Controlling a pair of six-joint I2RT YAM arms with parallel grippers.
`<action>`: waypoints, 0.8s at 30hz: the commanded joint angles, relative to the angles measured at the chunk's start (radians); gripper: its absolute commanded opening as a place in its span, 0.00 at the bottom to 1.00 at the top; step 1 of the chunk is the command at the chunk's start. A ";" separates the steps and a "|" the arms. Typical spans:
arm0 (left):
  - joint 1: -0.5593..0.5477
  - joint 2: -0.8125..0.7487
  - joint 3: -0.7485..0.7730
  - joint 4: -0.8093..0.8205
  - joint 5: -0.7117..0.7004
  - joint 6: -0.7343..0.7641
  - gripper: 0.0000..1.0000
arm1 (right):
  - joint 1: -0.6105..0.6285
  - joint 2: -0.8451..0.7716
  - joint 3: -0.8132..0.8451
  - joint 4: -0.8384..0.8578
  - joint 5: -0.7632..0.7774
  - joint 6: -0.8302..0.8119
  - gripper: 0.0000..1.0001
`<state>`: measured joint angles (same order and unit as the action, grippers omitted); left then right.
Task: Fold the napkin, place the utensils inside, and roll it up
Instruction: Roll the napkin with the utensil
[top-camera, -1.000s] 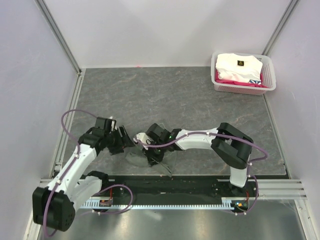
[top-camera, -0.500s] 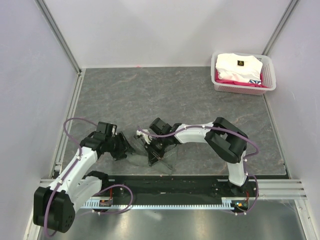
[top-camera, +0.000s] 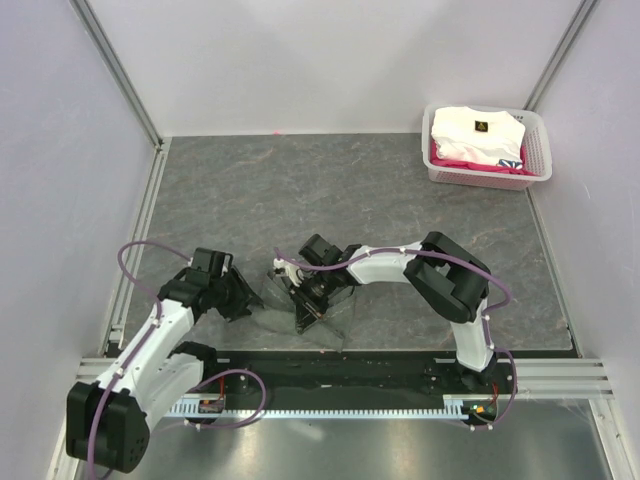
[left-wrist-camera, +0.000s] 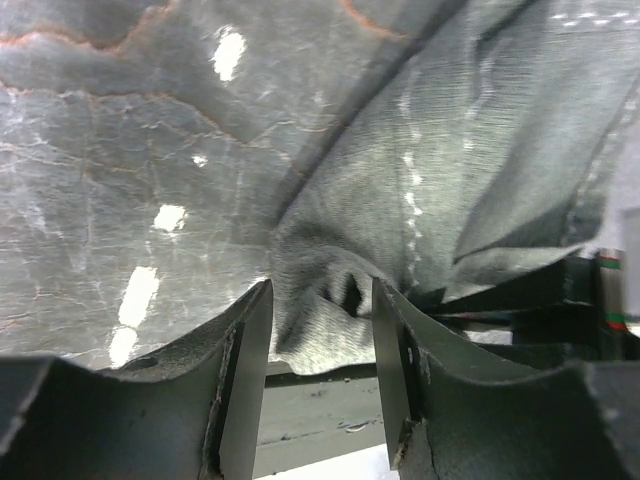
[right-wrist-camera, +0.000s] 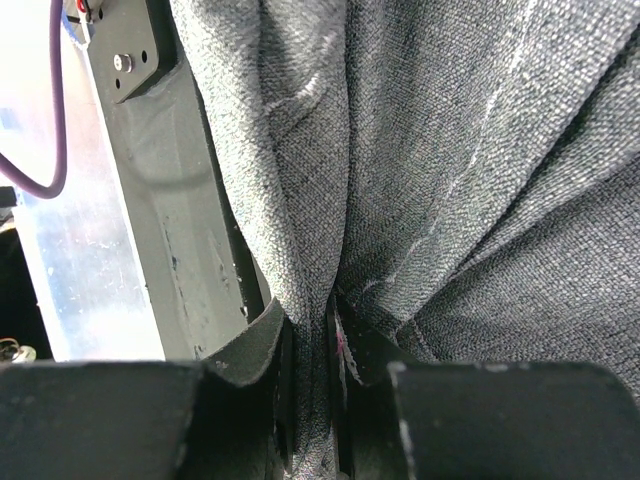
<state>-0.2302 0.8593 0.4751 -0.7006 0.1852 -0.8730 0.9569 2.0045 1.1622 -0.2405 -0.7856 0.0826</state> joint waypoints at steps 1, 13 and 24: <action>0.003 0.047 -0.027 0.041 -0.004 -0.032 0.50 | 0.003 0.105 -0.055 -0.120 0.152 -0.060 0.21; 0.003 0.047 -0.110 0.145 0.059 -0.041 0.34 | -0.010 0.140 -0.024 -0.141 0.132 -0.073 0.20; 0.003 0.061 -0.107 0.158 0.068 -0.018 0.02 | -0.033 0.154 0.028 -0.195 0.129 -0.115 0.22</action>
<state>-0.2302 0.9081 0.3691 -0.5640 0.2325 -0.8963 0.9272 2.0659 1.2263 -0.3130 -0.8680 0.0696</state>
